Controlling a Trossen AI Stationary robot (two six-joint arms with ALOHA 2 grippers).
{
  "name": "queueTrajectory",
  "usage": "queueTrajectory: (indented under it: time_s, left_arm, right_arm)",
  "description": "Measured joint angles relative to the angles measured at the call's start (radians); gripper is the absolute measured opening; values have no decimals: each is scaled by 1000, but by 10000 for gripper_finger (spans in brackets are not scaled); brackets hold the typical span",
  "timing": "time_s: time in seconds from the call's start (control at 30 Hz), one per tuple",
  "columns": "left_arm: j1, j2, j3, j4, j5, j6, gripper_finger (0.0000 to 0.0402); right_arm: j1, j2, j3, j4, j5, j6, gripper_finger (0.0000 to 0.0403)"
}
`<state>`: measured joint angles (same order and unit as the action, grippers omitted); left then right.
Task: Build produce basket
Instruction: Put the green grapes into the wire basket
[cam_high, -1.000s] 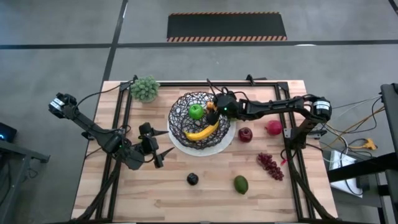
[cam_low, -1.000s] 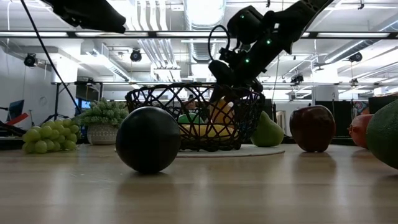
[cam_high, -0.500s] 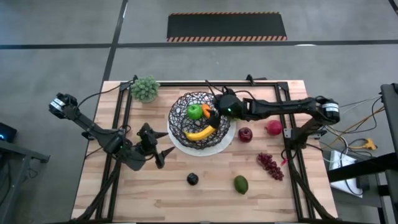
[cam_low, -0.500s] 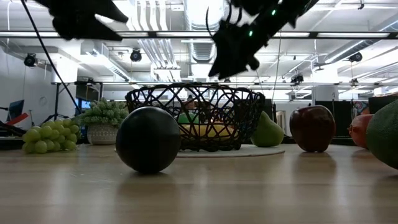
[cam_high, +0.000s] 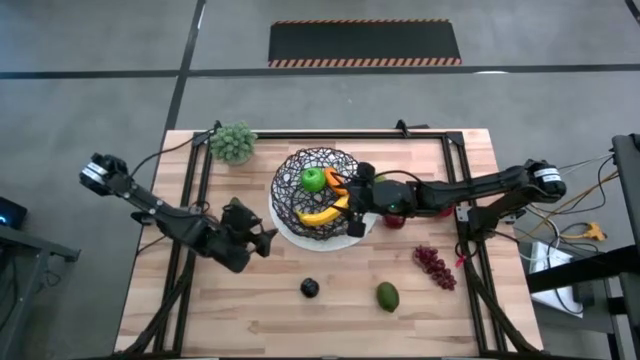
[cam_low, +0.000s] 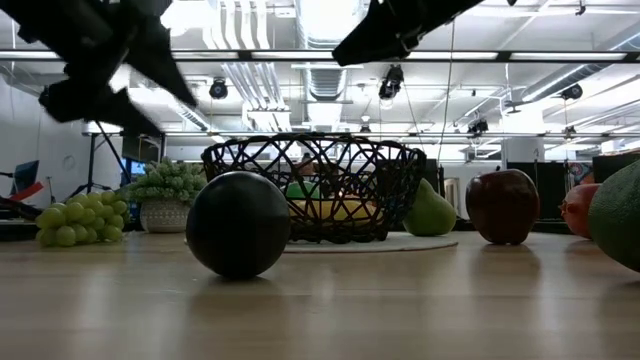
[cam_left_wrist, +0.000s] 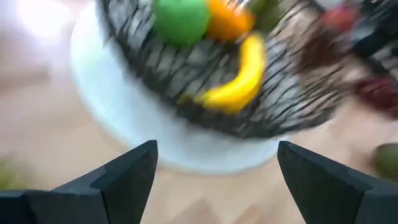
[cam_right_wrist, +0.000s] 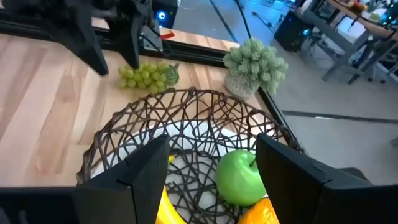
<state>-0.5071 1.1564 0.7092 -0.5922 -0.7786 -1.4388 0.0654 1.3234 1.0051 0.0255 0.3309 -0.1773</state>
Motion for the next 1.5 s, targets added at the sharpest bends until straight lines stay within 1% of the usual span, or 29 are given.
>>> queueTrajectory:
  time_s: [0.1, 0.2, 0.53, 0.83, 1.03, 1.23, 1.4, 1.5]
  left_arm:
    - [33, 22, 8, -112, 116, -111, 315]
    - [55, 38, 27, -236, 208, -204, 315]
    - [80, 33, 50, -442, 326, -285, 315]
    - [102, 33, 50, -474, 325, -283, 315]
    - [121, 36, 43, -489, 279, -284, 315]
    - [168, 53, 23, -496, 242, -283, 315]
    - [201, 82, 10, -496, 223, -284, 315]
    - [212, 120, 0, -492, 220, -284, 315]
  right_arm:
    - [0, -4, -7, 1, -2, -8, 226]
    - [0, -5, -12, 1, -40, -9, 226]
    - [0, 6, -13, -12, -51, -25, 226]
    - [0, 6, -21, -12, -51, -25, 226]
    - [0, 6, -30, -12, -51, -19, 226]
    - [-3, 6, -56, 5, -51, -26, 226]
    - [-3, 6, -57, 10, -51, -28, 226]
    - [-3, 6, -61, 11, -50, -30, 226]
